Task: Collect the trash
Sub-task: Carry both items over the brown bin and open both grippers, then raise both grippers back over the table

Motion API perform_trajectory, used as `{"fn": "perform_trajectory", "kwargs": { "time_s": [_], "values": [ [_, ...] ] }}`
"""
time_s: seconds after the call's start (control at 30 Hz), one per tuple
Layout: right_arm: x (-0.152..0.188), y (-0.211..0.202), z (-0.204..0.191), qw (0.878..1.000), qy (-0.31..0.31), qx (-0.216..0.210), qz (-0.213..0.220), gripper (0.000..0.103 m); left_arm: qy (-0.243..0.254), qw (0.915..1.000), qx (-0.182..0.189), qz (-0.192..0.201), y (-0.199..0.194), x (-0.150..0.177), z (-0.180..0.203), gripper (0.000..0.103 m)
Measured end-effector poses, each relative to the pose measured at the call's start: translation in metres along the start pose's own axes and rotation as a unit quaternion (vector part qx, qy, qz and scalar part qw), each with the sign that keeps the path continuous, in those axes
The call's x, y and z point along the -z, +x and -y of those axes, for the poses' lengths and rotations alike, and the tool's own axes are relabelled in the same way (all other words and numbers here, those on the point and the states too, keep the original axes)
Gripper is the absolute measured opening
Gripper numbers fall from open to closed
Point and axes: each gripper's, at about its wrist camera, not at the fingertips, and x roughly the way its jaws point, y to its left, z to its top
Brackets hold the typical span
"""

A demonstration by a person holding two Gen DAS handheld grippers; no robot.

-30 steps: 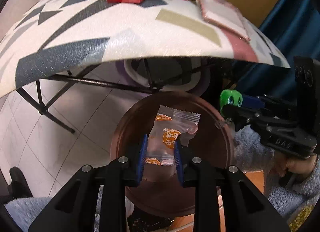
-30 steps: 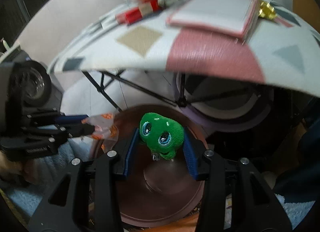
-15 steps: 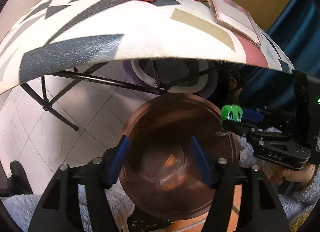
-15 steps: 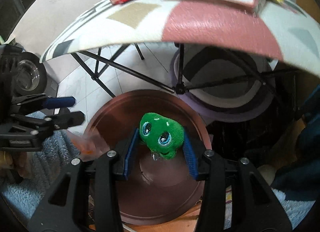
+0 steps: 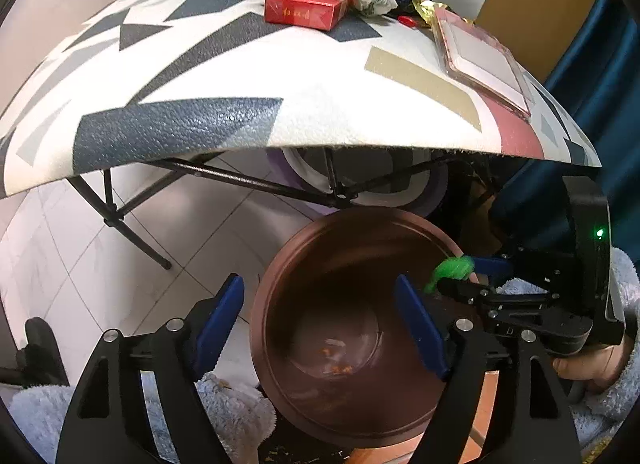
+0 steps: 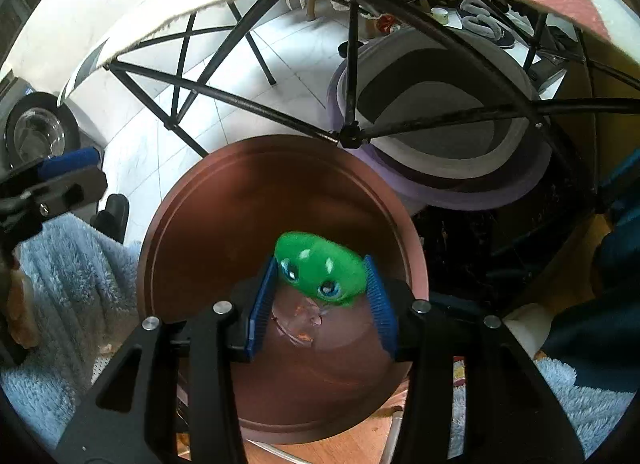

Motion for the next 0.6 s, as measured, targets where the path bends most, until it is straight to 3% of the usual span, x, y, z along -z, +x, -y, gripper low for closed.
{"fn": "perform_trajectory", "kwargs": {
  "time_s": [0.1, 0.2, 0.37, 0.6],
  "values": [
    [0.0, 0.002, -0.002, 1.0, -0.006, 0.004, -0.006, 0.048, 0.0, 1.0, -0.002, 0.003, 0.0, 0.0, -0.001, 0.078],
    [-0.001, 0.002, -0.002, 1.0, -0.006, 0.008, -0.006, 0.059, -0.001, 1.0, -0.004, 0.003, 0.0, -0.001, -0.001, 0.078],
    [-0.001, 0.0, -0.003, 1.0, -0.008, 0.02, 0.003, 0.094, -0.006, 0.9999, -0.007, 0.009, -0.003, 0.0, -0.003, 0.078],
    [-0.003, -0.018, -0.008, 0.998, -0.021, 0.032, 0.046, 0.097, -0.022, 0.9994, -0.012, 0.022, -0.009, -0.002, -0.01, 0.08]
  ]
}}
